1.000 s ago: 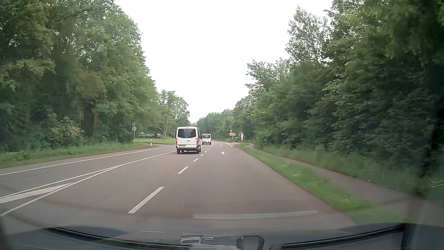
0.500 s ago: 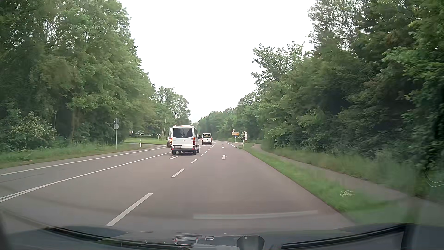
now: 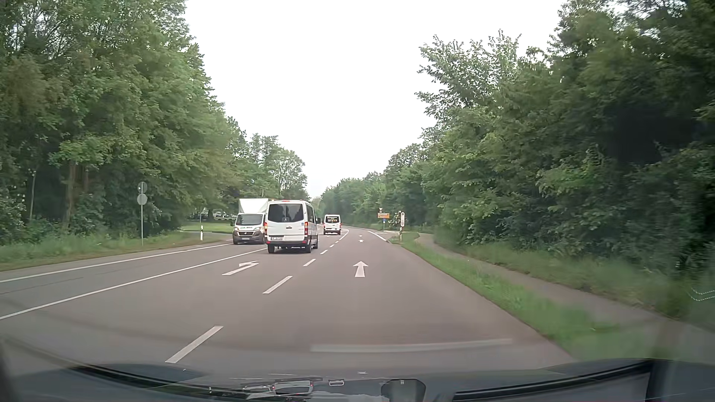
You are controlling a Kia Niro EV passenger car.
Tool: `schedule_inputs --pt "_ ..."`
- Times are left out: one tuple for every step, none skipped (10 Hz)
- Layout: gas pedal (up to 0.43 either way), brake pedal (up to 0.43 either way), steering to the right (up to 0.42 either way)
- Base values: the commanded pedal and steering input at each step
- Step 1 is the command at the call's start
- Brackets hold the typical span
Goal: Follow the waypoints while adhering to traffic rules and regulations
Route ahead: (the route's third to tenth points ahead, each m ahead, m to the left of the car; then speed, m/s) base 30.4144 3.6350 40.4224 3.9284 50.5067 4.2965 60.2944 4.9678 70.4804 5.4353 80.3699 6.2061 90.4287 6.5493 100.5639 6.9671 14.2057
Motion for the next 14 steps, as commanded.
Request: schedule_inputs --pt "0.098 0.000 -0.004" --pt "0.098 0.000 -0.004" --pt "0.098 0.000 -0.004" --pt "0.098 0.000 -0.004" --pt "0.098 0.000 -0.004" --pt "0.098 0.000 -0.003" --pt "0.098 0.000 -0.002" --pt "0.098 0.000 -0.001" --pt "0.098 0.000 0.000" --pt "0.098 0.000 0.000" --pt "0.098 0.000 0.000" --pt "0.098 0.000 0.000" --pt "0.098 0.000 0.000" --pt "0.098 0.000 0.000"
